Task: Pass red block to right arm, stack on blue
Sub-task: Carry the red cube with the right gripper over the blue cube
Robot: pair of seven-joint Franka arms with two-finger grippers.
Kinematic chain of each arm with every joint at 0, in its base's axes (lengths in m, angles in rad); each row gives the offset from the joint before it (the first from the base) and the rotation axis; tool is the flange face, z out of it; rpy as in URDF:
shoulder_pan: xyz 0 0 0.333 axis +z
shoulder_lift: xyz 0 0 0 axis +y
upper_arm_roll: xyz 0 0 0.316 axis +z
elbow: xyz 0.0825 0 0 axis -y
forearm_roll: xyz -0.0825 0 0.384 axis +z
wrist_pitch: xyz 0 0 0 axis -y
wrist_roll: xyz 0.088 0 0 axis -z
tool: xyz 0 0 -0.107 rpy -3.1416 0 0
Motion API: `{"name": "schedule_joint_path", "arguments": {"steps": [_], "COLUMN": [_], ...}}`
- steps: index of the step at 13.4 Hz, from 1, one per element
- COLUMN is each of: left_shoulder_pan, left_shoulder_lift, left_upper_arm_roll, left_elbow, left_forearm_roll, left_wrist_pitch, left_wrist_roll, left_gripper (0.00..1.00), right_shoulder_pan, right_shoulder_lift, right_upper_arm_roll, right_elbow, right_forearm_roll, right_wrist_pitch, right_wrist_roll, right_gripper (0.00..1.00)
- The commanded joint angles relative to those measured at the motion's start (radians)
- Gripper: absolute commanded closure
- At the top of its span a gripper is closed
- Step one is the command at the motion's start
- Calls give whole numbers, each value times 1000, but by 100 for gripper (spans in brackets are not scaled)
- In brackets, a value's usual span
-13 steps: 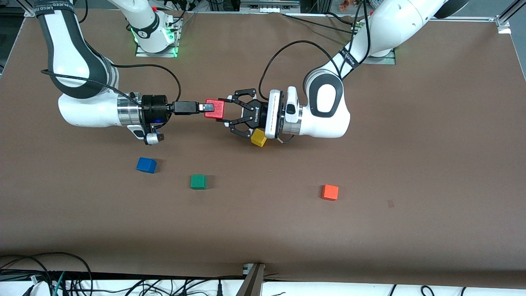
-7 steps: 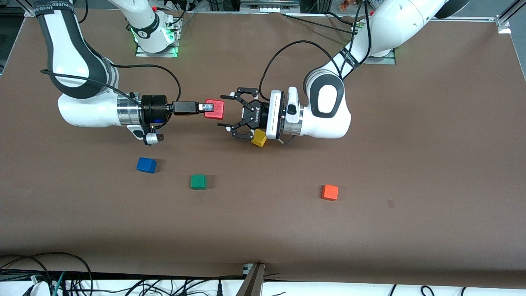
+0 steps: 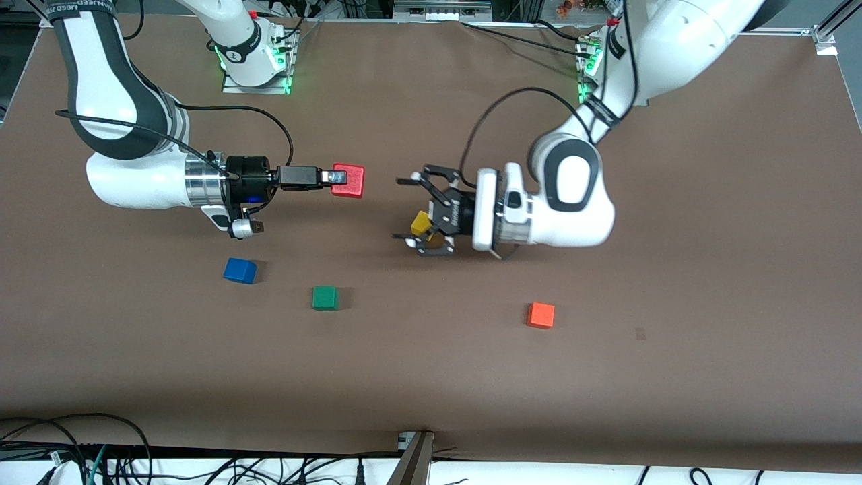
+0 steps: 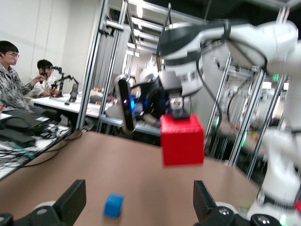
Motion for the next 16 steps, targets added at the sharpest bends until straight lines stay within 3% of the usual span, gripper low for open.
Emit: {"name": "schedule_joint_path", "arguments": {"steps": [1, 3, 5, 9, 14, 16], "left_shoulder_pan": [106, 195, 273, 353, 459, 473], "left_shoulder_lift": [-67, -82, -87, -87, -134, -171], "left_upper_arm_roll": [-10, -1, -3, -1, -4, 11], "left_elbow": [-3, 0, 34, 176, 244, 238], "left_forearm_roll": [214, 301, 483, 806, 966, 984], "left_wrist_pitch": [-46, -192, -291, -483, -662, -701], "left_wrist_roll": [-1, -39, -41, -52, -56, -58], "left_gripper": [0, 0, 0, 0, 0, 0], "right_shoulder_pan": [-8, -8, -8, -9, -11, -14], "right_shoulder_lift": [-9, -11, -16, -6, 30, 69], "right_upper_arm_roll": [-12, -23, -32, -46, -85, -101], "right_elbow": [3, 14, 25, 40, 61, 63], "right_forearm_roll": [-35, -161, -291, -696, -1198, -1319], "right_wrist_pitch": [-9, -9, -9, 0, 93, 183], "right_wrist_roll": [-11, -9, -4, -7, 0, 2], "right_gripper": [82, 82, 84, 84, 84, 84]}}
